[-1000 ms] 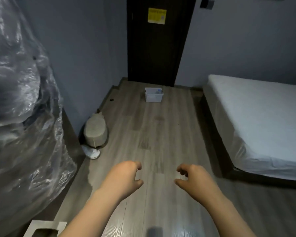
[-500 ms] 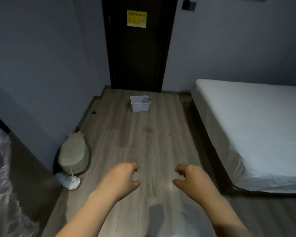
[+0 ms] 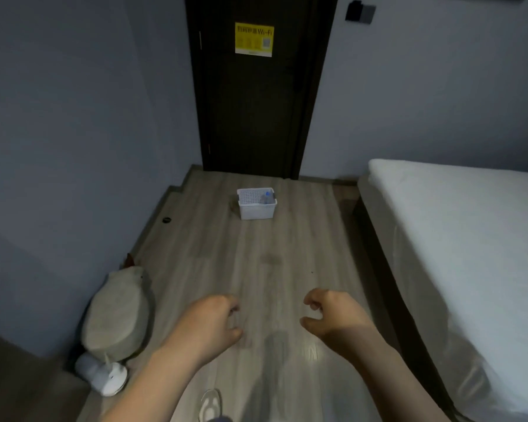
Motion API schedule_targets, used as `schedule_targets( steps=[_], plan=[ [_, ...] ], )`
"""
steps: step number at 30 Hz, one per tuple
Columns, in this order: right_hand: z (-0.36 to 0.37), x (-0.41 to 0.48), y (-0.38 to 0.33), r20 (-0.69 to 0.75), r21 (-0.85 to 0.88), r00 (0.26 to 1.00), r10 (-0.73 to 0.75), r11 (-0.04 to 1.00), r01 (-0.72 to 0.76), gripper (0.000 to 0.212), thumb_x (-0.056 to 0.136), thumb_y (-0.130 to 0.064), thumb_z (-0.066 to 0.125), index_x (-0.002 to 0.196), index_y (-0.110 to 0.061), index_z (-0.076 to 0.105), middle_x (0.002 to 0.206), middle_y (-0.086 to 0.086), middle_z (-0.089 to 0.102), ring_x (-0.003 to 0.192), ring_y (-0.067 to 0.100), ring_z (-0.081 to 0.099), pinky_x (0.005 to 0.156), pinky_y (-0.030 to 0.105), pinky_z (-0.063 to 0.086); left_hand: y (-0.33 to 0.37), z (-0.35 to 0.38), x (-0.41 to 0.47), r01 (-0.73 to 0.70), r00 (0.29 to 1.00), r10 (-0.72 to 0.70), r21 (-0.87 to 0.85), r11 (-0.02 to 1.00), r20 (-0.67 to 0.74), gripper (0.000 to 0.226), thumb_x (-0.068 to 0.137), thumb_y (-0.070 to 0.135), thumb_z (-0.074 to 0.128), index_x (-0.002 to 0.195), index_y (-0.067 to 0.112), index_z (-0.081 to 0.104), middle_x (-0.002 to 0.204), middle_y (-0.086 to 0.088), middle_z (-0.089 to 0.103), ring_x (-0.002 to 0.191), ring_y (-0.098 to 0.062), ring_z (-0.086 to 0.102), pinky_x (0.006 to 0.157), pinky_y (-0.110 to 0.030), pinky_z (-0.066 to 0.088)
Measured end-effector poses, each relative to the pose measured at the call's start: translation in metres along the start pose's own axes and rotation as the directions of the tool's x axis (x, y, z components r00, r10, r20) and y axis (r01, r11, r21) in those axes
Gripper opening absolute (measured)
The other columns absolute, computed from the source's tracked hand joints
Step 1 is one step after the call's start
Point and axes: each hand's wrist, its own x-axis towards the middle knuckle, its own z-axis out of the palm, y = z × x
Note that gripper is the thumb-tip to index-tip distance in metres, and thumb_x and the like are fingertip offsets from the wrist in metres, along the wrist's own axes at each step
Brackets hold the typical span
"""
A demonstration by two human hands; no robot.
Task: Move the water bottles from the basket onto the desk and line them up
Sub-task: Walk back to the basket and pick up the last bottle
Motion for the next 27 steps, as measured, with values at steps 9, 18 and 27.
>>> schedule_targets(
  steps=[9,18,27],
  plan=[
    [-0.037,0.159,-0.057,-0.041,-0.034,0.999,0.032,0.999,-0.034,0.039,0.088,-0.037,0.064,0.125,-0.027,0.056,0.12,-0.008,0.062,0.102,0.005,0.061,0.088,0.022,0.053,-0.079,-0.067,0.166,-0.033,0.999,0.033,-0.026,0.999,0.024,0.036,0.081,0.038,0.061,0.113,0.022,0.06,0.116,0.003,0.064,0.109,-0.015,0.058,0.09,-0.027,0.047],
    [-0.071,0.305,-0.063,-0.02,-0.011,0.997,0.079,0.997,-0.079,0.038,0.088,-0.036,0.064,0.124,-0.028,0.056,0.119,-0.008,0.061,0.103,0.005,0.06,0.089,0.024,0.053,-0.106,-0.103,0.314,-0.076,0.995,0.077,-0.014,0.997,0.059,0.033,0.081,0.039,0.062,0.11,0.023,0.059,0.114,0.004,0.064,0.107,-0.014,0.059,0.086,-0.025,0.045],
    [-0.12,0.474,-0.021,-0.046,-0.019,0.997,0.06,0.998,-0.06,0.037,0.085,-0.039,0.066,0.119,-0.03,0.058,0.112,-0.011,0.063,0.094,0.003,0.06,0.082,0.021,0.054,-0.103,-0.126,0.486,-0.01,0.997,0.014,-0.045,0.999,0.074,0.037,0.081,0.038,0.065,0.114,0.022,0.06,0.117,0.004,0.063,0.109,-0.012,0.058,0.091,-0.025,0.046]
  ],
)
